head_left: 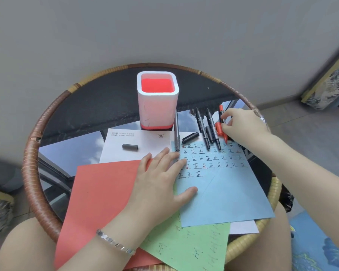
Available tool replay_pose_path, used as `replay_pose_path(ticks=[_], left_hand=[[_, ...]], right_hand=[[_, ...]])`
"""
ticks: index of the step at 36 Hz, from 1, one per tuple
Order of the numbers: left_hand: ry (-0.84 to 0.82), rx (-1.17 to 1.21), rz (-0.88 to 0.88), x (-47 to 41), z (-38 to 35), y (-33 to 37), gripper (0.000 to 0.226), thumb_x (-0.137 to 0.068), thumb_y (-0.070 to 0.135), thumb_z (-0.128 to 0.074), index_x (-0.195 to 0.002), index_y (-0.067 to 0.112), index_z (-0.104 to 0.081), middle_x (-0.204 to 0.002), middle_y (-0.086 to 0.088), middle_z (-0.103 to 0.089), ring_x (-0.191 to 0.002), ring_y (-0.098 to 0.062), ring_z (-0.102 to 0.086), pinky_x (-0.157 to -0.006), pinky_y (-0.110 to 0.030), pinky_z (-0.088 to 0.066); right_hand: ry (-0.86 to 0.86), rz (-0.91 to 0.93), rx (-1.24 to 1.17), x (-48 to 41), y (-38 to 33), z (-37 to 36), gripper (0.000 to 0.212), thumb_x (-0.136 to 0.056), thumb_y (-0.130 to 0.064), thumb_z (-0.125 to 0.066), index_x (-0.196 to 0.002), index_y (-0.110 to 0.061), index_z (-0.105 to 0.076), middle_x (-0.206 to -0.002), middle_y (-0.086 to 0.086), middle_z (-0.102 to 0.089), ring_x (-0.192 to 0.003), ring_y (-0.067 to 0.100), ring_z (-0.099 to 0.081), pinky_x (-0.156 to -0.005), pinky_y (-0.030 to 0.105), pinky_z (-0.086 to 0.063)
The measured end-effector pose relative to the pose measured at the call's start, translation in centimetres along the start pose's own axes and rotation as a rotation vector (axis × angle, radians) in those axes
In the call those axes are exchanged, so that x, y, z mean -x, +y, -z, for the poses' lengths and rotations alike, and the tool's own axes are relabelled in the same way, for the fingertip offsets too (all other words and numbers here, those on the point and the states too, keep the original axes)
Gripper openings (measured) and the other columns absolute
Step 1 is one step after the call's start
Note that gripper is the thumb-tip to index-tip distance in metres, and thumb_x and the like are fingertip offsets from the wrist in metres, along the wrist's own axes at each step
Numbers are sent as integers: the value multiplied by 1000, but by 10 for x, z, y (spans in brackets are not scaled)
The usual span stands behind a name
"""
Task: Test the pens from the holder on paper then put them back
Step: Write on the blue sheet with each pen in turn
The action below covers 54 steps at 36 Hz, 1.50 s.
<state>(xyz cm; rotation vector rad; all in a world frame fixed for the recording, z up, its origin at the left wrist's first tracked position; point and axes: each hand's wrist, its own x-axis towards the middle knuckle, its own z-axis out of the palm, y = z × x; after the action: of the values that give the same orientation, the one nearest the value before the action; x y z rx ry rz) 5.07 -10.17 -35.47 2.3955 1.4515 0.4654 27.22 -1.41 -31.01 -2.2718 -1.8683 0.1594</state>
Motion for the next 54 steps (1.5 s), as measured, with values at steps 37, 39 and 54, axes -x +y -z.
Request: replay_pose_path(ticks=[37,39,54], left_hand=[[62,22,-15,0,-7,-1,49,-70,62,-44,-109,36,-61,-123,2,-59,-125,-21,-47,-102,-39,-17],[60,22,-20,1,-7,-1,48,-71,61,-43,-109,38,-60,-123,0,-59,-125,-22,-47,-101,-40,-17],[9,-65,-39,1,-7,-1,44,-73,59,-41,-107,41,-64,-121,-7,-60,-122,-27,-50,-100,-44,-18]], right_hand=[[-196,-39,16,23,-87,-8,41,-82,-40,-52,-53,-13,-41,-54,-1,-47,-54,18,-45,-51,25,-31],[-216,-71,-9,20,-89,-11,38,-81,-40,-52,-56,-13,-43,-53,-3,-50,-53,17,-45,-50,24,-31],[-374,-158,-209,30,-84,1,32,-83,-24,-53,-54,-14,-51,-18,-12,-38,-35,6,-39,-45,21,-28]])
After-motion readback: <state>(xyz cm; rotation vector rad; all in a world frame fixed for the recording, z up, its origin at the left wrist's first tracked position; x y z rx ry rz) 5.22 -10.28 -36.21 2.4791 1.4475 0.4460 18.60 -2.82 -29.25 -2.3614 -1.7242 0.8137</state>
